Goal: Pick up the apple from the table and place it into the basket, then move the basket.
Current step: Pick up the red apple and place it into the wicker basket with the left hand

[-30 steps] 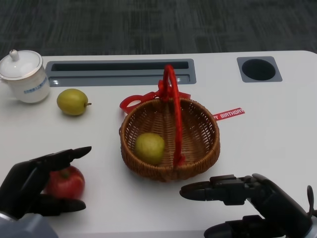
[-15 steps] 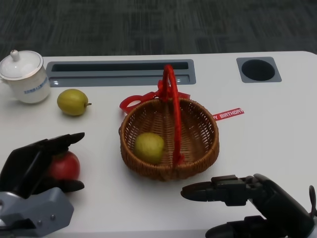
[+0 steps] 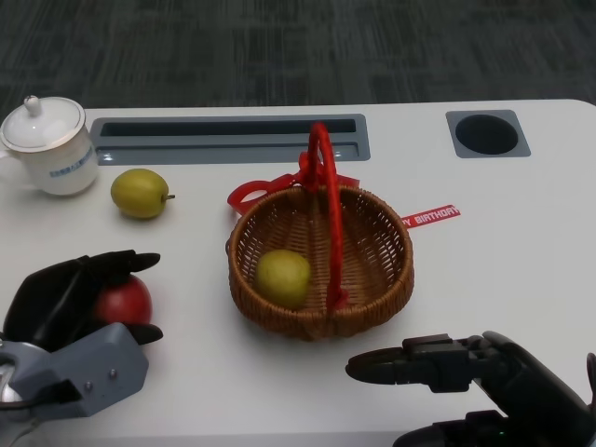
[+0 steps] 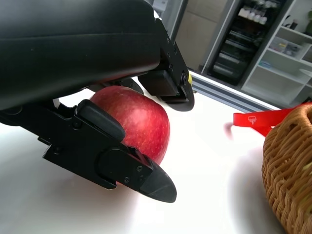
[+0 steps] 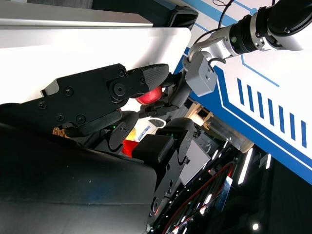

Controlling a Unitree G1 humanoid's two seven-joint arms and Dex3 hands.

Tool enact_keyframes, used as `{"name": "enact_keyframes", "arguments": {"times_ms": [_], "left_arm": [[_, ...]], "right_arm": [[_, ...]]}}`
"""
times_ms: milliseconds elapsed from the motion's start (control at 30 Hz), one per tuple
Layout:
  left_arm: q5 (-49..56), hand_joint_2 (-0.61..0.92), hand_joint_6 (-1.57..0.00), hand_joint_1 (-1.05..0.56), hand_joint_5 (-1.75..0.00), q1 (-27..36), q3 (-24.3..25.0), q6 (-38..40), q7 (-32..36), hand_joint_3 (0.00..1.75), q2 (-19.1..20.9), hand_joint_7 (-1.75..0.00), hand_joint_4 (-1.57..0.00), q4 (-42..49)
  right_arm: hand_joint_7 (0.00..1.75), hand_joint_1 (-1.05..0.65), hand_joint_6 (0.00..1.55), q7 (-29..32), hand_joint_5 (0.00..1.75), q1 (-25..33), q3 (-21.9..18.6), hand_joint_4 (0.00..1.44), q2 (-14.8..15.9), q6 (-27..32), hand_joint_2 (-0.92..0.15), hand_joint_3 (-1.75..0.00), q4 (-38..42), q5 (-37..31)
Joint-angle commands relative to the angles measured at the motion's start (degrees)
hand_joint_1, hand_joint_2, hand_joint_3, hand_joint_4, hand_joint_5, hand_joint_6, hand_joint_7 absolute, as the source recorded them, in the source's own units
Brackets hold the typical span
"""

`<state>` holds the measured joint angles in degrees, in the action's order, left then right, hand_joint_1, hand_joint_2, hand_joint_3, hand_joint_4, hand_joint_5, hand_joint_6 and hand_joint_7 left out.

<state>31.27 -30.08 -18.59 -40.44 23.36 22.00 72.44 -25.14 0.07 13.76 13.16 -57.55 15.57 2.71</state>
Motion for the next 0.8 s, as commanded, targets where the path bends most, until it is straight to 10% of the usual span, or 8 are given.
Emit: {"name": "enact_keyframes", "arguments": {"times_ms": [33, 800], "left_arm": [[-1.2, 0.8, -1.04, -0.18, -0.07, 4.2, -0.2, 1.0, -5.2, 0.02, -1.4, -0.05, -1.2, 1.5], [-11.3, 0.77, -1.14, -0.07, -0.05, 14.3, 10.0, -8.6, -7.2, 0.0, -1.6, -0.02, -1.34, -28.9]], "right_arm": [[0.01, -0.43, 0.75, 0.0, 0.01, 0.0, -0.6, 0.81, 0.7, -0.4, -0.92, -0.05, -0.7, 0.9], [0.0, -0.42, 0.75, -0.5, 0.0, -0.5, 0.1, 0.81, 0.4, -0.7, -0.92, -0.09, 0.0, 1.6]]}}
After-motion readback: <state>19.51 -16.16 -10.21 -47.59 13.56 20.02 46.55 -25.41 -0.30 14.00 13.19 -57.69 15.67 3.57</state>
